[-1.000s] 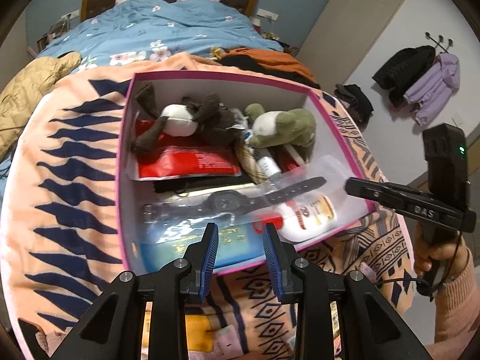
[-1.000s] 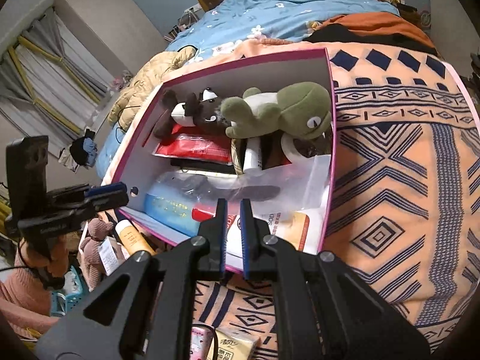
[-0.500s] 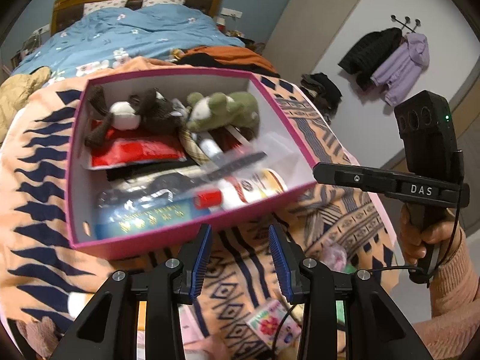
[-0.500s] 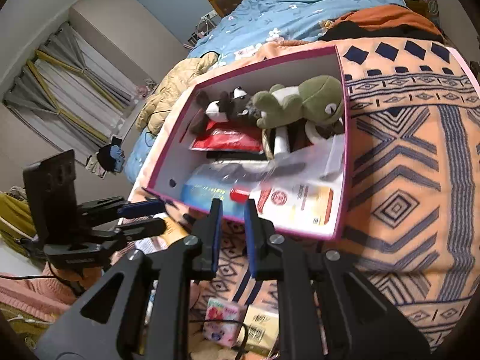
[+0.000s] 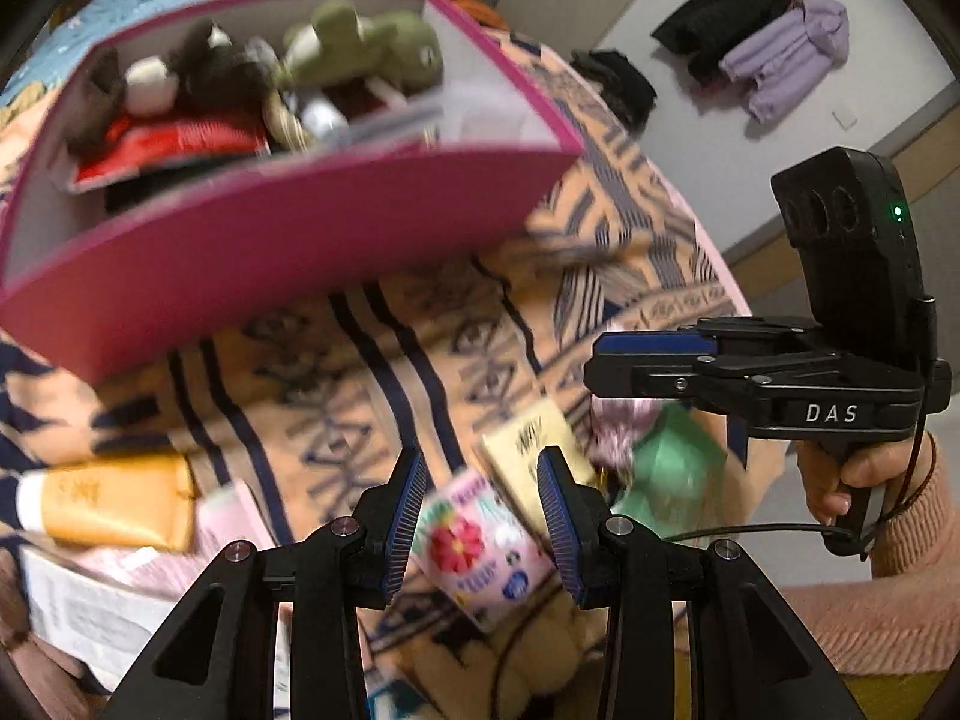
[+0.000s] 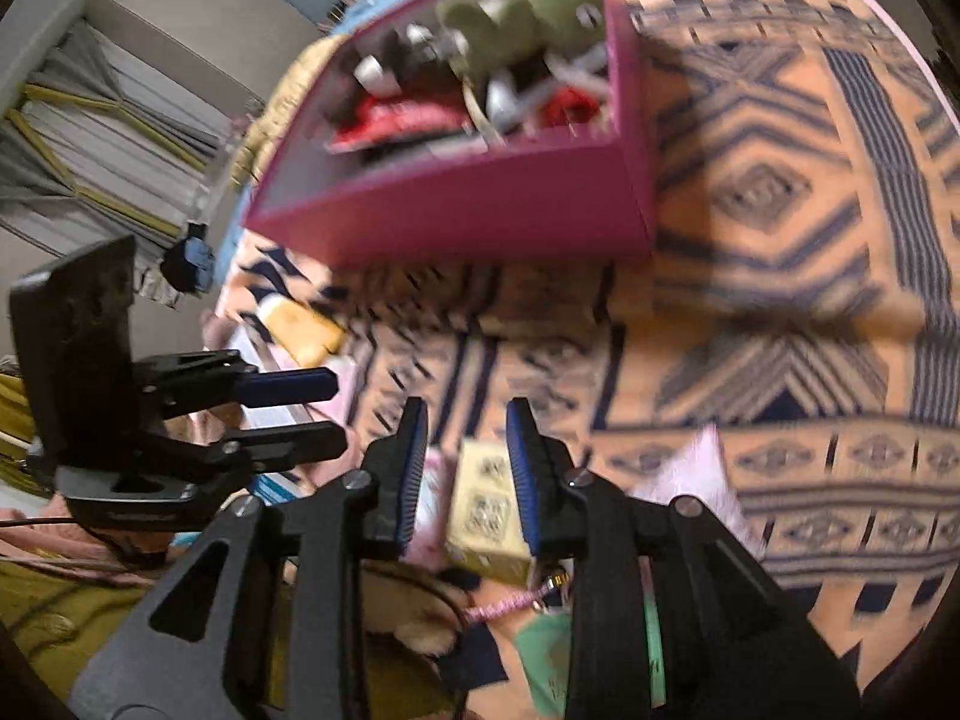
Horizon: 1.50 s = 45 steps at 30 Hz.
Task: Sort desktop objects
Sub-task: 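Move the right gripper down to the cream tissue pack beside the box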
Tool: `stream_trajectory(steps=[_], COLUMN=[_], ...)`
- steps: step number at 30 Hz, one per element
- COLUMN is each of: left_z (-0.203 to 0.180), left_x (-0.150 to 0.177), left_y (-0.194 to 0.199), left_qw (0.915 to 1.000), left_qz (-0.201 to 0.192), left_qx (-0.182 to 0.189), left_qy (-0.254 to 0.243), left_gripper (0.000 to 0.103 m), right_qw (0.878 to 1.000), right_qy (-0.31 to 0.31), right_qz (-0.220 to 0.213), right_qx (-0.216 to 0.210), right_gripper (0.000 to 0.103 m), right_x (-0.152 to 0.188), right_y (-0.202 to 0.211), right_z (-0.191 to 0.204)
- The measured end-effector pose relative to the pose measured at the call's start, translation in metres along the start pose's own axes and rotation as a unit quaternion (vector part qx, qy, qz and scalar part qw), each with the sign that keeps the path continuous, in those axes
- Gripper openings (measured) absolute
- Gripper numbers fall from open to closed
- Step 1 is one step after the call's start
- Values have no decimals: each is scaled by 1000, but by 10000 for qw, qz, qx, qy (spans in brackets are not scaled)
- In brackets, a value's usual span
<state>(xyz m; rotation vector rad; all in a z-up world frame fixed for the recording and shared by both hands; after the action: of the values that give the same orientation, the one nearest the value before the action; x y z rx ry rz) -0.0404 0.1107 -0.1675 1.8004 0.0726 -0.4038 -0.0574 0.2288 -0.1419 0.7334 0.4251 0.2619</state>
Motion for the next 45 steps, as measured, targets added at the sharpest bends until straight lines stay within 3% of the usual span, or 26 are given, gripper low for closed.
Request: stream_trajectory(steps=[4, 6, 14, 21, 34, 39, 41, 45], left_z=[-3, -2, 4, 0, 31, 53, 54, 38], left_x=[17, 23, 43, 53, 13, -8, -9, -6], left_y=[-11, -13, -27, -40, -35, -33, -28, -16], left_qw=[9996, 9994, 9973, 9946, 9954, 9921, 9927, 9974], left_qz=[230, 318, 674, 988, 589, 312, 238, 155], left_qx=[-127, -117, -274, -172, -481, -1059, -985, -426], left_qy=[-46, -1, 126, 280, 579, 595, 651, 559], left_gripper=[39, 39, 39, 39, 40, 40, 40, 40], right_qw=[9998, 9994, 9984, 9974, 9990, 9997, 9997, 9996], right_qy=[-88, -134, -183, -247, -164, -45, -34, -171], right_qz=[151, 211, 435, 611, 367, 178, 152, 115], right_qx=[127, 224, 319, 276, 180, 175, 191, 193], right_gripper=[33, 41, 41, 41, 41, 41, 41, 41], right_x=[18, 24, 39, 51, 28, 8, 3, 5], right_y=[-10, -13, -29, -45, -59, -67, -66, -61], right_z=[-8, -12, -19, -24, -16, -14, -15, -23])
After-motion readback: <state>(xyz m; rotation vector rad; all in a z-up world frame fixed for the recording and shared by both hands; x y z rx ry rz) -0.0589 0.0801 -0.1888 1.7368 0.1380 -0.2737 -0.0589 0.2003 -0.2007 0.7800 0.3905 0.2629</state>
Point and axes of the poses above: each gripper's, at about its wrist camera, not at the fingertips, and y roughly against the way its jaws point, z to its left, x to its underside, the point moved 8 cm from there along -y, roughly the way its jaws point, and after that the axes turned 12 degrees about -x, right-handed, at the moved point
